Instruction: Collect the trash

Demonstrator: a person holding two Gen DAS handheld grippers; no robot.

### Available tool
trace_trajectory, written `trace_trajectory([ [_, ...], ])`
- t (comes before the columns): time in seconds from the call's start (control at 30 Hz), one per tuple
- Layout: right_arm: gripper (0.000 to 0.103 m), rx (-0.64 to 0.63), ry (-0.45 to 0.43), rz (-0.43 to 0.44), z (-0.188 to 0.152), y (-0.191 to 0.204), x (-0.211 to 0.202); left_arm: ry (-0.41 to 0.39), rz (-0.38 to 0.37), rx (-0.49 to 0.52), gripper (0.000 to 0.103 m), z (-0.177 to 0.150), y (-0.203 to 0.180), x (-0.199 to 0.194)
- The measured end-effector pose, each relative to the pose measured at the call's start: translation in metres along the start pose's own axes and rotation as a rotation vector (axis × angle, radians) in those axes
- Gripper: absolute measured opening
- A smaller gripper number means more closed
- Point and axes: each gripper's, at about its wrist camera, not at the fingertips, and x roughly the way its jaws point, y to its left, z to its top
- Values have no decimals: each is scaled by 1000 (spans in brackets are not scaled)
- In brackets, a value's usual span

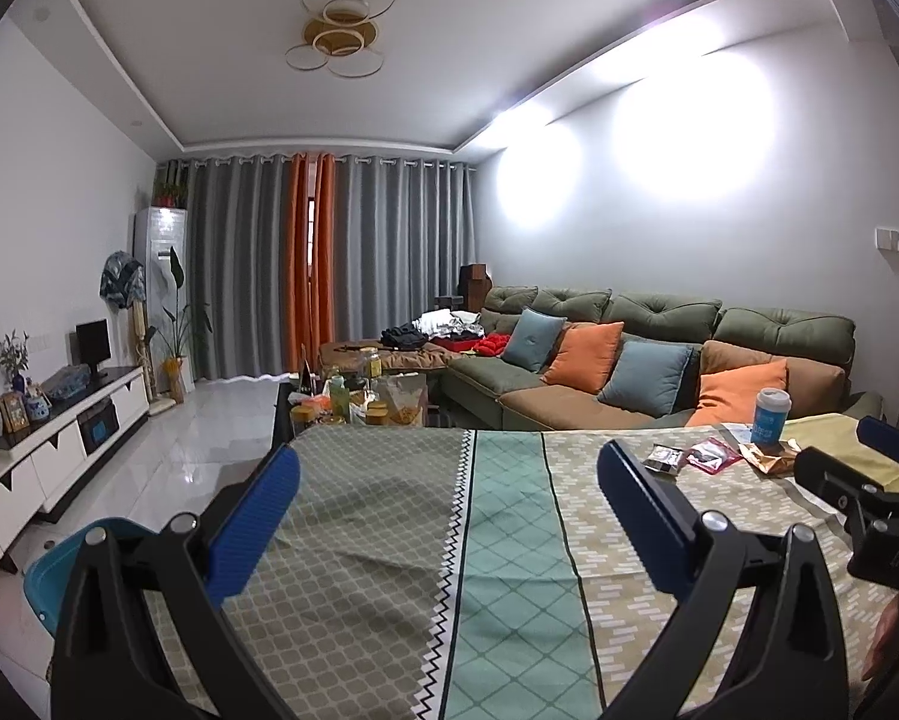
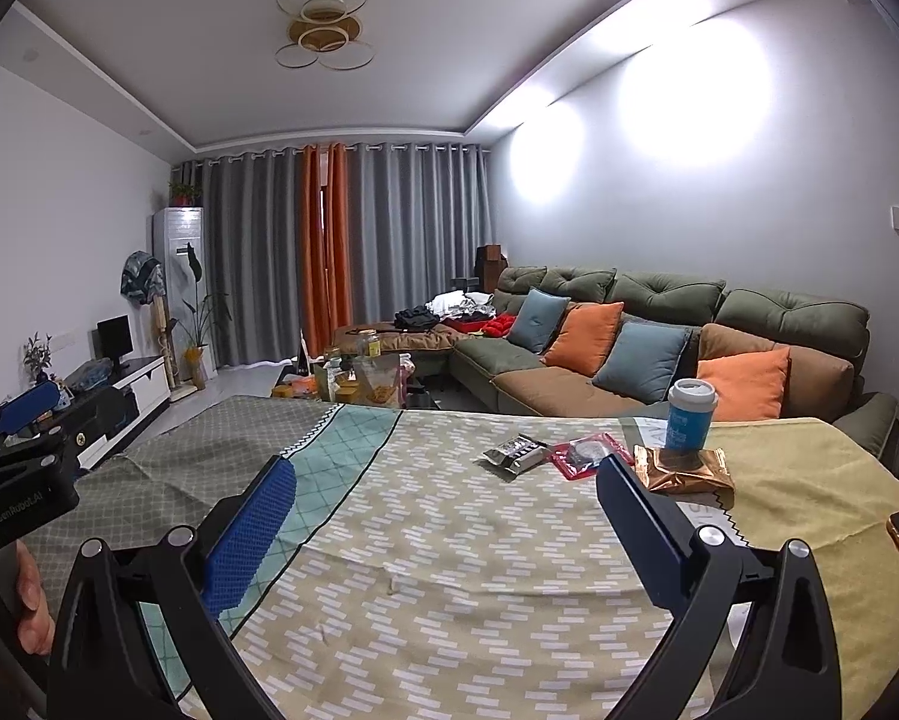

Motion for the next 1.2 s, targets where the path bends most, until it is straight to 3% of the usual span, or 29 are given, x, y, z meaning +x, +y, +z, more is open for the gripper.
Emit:
trace_trajectory([
  [1.2, 100, 11, 13, -7, 3, -3, -1, -4, 21, 4, 100, -3, 1, -2],
])
